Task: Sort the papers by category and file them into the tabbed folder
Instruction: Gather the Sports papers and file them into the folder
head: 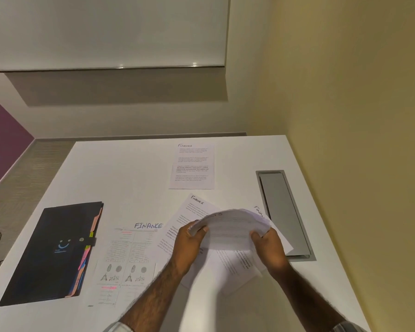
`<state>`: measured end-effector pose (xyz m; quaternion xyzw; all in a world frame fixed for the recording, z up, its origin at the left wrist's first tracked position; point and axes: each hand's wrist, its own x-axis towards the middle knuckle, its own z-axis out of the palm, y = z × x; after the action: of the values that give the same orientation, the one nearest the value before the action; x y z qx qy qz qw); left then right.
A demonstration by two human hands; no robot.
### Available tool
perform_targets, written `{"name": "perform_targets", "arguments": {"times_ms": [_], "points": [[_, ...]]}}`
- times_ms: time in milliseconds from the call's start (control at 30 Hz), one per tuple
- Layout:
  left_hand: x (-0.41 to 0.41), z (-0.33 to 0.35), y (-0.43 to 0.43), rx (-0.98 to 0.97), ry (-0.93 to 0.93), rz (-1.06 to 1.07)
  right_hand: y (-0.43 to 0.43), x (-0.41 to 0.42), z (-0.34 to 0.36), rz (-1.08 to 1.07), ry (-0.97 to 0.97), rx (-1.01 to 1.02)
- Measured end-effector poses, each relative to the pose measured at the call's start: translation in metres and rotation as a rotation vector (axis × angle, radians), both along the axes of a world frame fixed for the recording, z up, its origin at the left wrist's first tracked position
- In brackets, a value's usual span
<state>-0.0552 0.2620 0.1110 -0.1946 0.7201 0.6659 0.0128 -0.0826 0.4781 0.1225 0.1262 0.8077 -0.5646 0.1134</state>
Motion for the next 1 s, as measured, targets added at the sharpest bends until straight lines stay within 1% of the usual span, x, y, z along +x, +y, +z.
{"name": "perform_targets", "arguments": {"times_ms": [133,233,300,400,433,500,600,667,800,900,1000], "points": [[0.001,0.008,-0.001,0.024,0.011,-0.004,0.000,0.000,0.003,-0.021,0.002,-0.034],[0.001,0.029,-0.004,0.104,0.015,-0.010,0.003,-0.003,0.013,-0.024,0.046,-0.079],[-0.002,0.045,-0.010,0.176,0.033,-0.035,0.005,-0.005,0.027,0.003,0.050,-0.186],[-0.007,0.064,-0.018,0.291,0.058,-0.066,0.003,-0.009,0.046,0.060,0.001,-0.417],[-0.008,0.068,-0.019,0.306,0.056,-0.082,0.001,-0.010,0.049,0.073,-0.015,-0.452],[-0.009,0.070,-0.021,0.279,0.036,-0.103,-0.003,-0.012,0.053,0.072,-0.034,-0.475],[-0.007,0.064,-0.025,0.214,0.031,-0.073,-0.006,-0.012,0.056,0.077,-0.017,-0.486],[-0.002,0.057,-0.026,0.174,0.029,-0.044,-0.008,-0.009,0.053,0.081,-0.001,-0.460],[0.012,0.033,-0.028,0.163,0.028,0.021,-0.012,-0.005,0.031,0.069,-0.010,-0.315],[0.020,0.012,-0.029,0.109,-0.015,0.084,-0.019,-0.001,0.012,0.082,-0.005,-0.190],[0.027,0.000,-0.026,0.030,-0.036,0.079,-0.026,0.006,-0.009,0.060,-0.001,-0.091]]}}
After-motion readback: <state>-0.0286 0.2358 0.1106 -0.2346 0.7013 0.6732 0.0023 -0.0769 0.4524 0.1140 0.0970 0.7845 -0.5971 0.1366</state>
